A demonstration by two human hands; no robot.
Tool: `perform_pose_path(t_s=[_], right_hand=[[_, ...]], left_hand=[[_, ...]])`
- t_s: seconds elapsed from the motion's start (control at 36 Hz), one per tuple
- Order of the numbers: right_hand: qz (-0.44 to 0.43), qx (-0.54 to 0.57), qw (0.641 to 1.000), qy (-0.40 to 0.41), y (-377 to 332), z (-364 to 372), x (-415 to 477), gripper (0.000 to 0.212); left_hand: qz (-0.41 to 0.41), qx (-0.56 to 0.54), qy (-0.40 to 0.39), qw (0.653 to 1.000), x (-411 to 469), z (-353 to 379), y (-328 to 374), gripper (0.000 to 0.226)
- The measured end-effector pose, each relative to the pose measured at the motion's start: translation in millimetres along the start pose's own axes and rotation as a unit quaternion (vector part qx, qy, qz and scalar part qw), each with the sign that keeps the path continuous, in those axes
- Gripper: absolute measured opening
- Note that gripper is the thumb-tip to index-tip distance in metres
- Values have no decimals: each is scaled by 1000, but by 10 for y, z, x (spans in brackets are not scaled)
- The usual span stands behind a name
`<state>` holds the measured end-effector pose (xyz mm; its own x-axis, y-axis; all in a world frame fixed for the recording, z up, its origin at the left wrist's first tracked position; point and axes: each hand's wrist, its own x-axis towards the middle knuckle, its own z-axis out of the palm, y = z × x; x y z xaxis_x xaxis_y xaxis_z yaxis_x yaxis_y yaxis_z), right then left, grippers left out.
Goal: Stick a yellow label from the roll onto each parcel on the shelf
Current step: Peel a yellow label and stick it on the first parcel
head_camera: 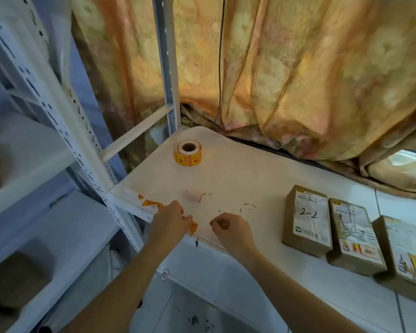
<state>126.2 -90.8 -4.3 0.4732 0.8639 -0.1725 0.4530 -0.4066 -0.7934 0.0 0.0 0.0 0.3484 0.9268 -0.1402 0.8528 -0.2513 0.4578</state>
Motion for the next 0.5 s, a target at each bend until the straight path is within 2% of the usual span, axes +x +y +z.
perform_pose_path(t_s=[0.31,0.5], right_hand=[[14,0,1000,-20,102,32,58,17],[11,-20,999,-47,108,59,43,17]], left_hand=[[-12,25,-17,999,41,54,-66,21],[-2,24,-5,1000,1,68,-80,32]])
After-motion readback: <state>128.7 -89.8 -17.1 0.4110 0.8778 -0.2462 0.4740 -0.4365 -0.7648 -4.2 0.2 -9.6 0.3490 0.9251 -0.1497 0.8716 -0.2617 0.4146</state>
